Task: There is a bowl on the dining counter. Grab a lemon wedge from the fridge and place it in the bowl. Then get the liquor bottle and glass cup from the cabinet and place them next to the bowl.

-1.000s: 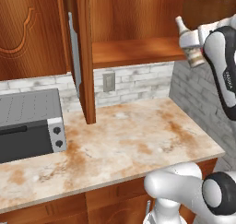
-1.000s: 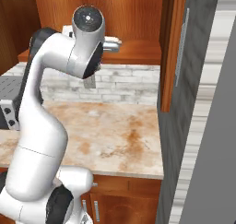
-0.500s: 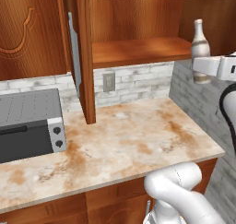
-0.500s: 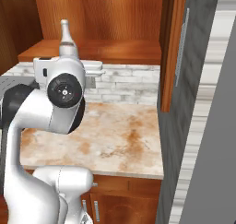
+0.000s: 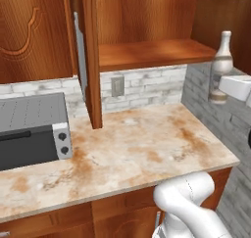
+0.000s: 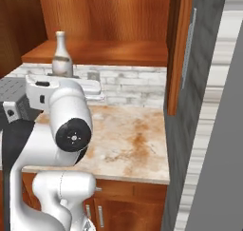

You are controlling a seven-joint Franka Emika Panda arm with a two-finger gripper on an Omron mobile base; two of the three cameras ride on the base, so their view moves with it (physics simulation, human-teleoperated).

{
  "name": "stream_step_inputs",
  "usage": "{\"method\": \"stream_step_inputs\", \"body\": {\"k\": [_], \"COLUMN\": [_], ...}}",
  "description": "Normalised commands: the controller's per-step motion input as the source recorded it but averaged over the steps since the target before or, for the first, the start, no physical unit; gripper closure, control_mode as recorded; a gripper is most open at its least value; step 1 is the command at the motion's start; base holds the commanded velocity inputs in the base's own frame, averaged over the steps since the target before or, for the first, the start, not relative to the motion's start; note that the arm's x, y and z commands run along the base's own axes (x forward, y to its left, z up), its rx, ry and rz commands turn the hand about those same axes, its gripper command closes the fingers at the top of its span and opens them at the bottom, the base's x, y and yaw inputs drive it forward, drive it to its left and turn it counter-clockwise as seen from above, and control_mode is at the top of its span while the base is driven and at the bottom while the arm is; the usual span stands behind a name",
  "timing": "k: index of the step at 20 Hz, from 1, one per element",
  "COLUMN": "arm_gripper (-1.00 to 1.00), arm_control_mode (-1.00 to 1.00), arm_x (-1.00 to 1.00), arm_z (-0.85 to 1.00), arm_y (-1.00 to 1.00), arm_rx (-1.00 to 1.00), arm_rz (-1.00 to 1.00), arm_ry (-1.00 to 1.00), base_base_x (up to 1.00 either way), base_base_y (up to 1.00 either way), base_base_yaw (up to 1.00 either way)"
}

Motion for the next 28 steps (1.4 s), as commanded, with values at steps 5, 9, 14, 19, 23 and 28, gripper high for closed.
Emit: {"method": "stream_step_inputs", "body": {"k": [5,9,14,19,23,28], "arm_gripper": [1.0,1.0,1.0,1.0,1.0,1.0], "arm_control_mode": [1.0,1.0,1.0,1.0,1.0,1.0], "arm_x": [0.0,0.0,0.0,0.0,0.0,0.0], "arm_z": [0.0,0.0,0.0,0.0,0.0,0.0], "arm_y": [0.0,0.0,0.0,0.0,0.0,0.0], "arm_rx": [0.0,0.0,0.0,0.0,0.0,0.0], "arm_rz": [0.0,0.0,0.0,0.0,0.0,0.0], "arm_ry": [0.0,0.0,0.0,0.0,0.0,0.0], "base_base_x": [-1.0,-1.0,-0.89,-0.29,0.47,0.91], "base_base_y": [0.34,0.69,0.97,0.99,0.85,0.56], "base_base_yaw": [0.53,0.57,0.57,0.55,0.47,0.44]}}
